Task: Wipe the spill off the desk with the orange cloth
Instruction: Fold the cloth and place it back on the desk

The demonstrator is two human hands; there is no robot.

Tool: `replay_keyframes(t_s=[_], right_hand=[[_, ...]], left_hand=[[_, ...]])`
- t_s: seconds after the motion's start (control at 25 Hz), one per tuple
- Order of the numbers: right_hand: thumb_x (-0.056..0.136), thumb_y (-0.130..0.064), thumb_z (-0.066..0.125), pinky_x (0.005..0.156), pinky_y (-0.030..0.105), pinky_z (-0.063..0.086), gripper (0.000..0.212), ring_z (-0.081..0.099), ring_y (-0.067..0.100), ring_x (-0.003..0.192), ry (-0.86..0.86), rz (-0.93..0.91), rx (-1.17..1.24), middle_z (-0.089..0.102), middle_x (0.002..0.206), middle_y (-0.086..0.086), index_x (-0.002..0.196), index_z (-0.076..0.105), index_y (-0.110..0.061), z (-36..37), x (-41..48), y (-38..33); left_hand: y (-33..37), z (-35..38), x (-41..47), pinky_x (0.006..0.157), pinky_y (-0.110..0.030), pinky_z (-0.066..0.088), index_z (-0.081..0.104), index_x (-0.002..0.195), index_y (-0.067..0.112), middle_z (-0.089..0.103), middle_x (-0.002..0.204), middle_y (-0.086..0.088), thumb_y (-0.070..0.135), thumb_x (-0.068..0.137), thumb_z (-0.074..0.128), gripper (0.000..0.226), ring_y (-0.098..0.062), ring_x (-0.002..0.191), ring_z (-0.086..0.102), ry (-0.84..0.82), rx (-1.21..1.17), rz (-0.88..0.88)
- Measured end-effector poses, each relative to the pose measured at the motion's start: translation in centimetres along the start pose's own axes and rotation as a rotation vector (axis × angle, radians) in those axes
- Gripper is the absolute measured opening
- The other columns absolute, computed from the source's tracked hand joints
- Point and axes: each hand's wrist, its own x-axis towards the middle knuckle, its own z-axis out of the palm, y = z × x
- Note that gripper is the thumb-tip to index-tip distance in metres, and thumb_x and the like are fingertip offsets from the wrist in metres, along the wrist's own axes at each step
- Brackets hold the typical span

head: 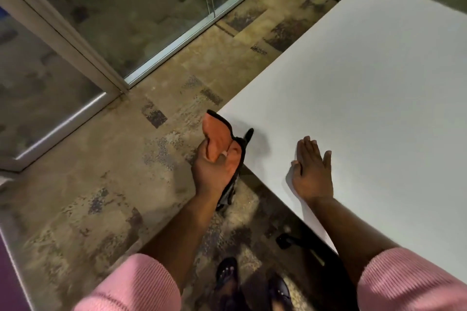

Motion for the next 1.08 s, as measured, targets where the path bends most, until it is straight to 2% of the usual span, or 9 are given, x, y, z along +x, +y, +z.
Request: replay_keyframes(t_s=[0.2,0.28,0.4,0.48,0.64,0.8,0.88,0.96,1.08], right_hand=[[0.100,-0.044,0.027,0.128,0.053,0.010,0.068,0.020,0.025,0.158,0.077,-0.115,0.162,0.024,0.170,0.008,0.161,0.030,-0.012,-3.7,-2.9,-3.6],[0.101,-0.042,0.038,0.129,0.052,0.010,0.066,0.019,0.020,0.158,0.113,-0.284,0.220,0.024,0.170,0.004,0.161,0.031,-0.016,-5.6,-4.8,-6.0],[0.093,-0.027,0.055,0.128,0.052,0.007,0.072,0.016,0.019,0.159,0.090,-0.530,0.107,0.024,0.171,0.002,0.160,0.031,-0.020,-9.5,-6.4,-9.1],[0.091,-0.028,0.054,0.128,0.052,0.005,0.068,0.021,0.022,0.158,0.078,-0.590,-0.009,0.035,0.166,0.002,0.156,0.039,-0.020,-12.0,-7.3,-10.5],[0.092,-0.025,0.063,0.125,0.051,0.013,0.042,0.046,0.024,0.143,0.128,-0.509,-0.136,0.065,0.137,0.003,0.134,0.064,-0.020,-16.1,-10.0,-10.9],[0.090,-0.021,0.063,0.122,0.046,0.021,0.027,0.063,0.026,0.116,0.191,-0.385,-0.162,0.070,0.114,0.003,0.115,0.071,-0.018,-19.0,-13.3,-9.9],[0.087,-0.018,0.066,0.119,0.046,0.028,0.024,0.066,0.029,0.107,0.257,-0.331,-0.166,0.071,0.109,0.005,0.110,0.071,-0.016,-19.9,-15.0,-9.5],[0.082,-0.014,0.071,0.117,0.046,0.033,0.024,0.068,0.031,0.101,0.326,-0.273,-0.167,0.071,0.106,0.007,0.107,0.071,-0.014,-20.8,-16.8,-8.9],[0.074,-0.010,0.077,0.115,0.046,0.037,0.032,0.069,0.031,0.099,0.414,-0.198,-0.186,0.073,0.106,0.008,0.106,0.073,-0.011,-22.3,-19.0,-8.0]], left_hand=[[2.5,-2.5,-2.8,0.073,-0.003,0.043,0.062,0.110,0.013,0.057,0.089,0.005,0.029,0.088,0.065,0.028,-0.003,0.076,0.057,-0.301,0.104,0.047],[4.2,-3.5,-3.8,0.070,0.001,0.040,0.062,0.123,0.016,0.060,0.096,0.009,0.017,0.083,0.074,0.042,-0.003,0.079,0.059,-0.335,0.283,0.121],[6.9,-4.6,-5.5,0.085,-0.027,0.053,0.059,0.131,0.024,0.069,0.112,0.001,0.012,0.079,0.075,0.055,-0.017,0.100,0.065,-0.431,0.467,0.261],[8.6,-4.9,-6.5,0.088,-0.031,0.053,0.060,0.130,0.024,0.071,0.114,-0.006,0.008,0.080,0.076,0.055,-0.024,0.106,0.067,-0.515,0.476,0.335],[12.3,-5.5,-8.7,0.081,-0.025,0.051,0.058,0.124,0.033,0.071,0.115,0.002,0.015,0.079,0.080,0.053,-0.016,0.101,0.066,-0.611,0.540,0.421],[15.6,-5.5,-10.7,0.083,-0.030,0.052,0.063,0.114,0.029,0.068,0.112,0.007,0.025,0.076,0.080,0.042,-0.017,0.101,0.065,-0.648,0.620,0.618],[17.0,-5.2,-11.4,0.097,-0.035,0.048,0.066,0.116,0.027,0.069,0.114,0.006,0.030,0.079,0.077,0.039,-0.020,0.105,0.065,-0.614,0.714,0.761],[18.4,-4.7,-12.3,0.120,-0.046,0.028,0.067,0.124,0.028,0.070,0.121,0.005,0.036,0.085,0.072,0.041,-0.018,0.115,0.063,-0.554,0.853,0.936],[20.0,-3.2,-13.9,0.127,-0.056,0.006,0.068,0.125,0.029,0.072,0.120,0.007,0.040,0.089,0.068,0.038,-0.015,0.119,0.061,-0.514,0.909,1.112]])
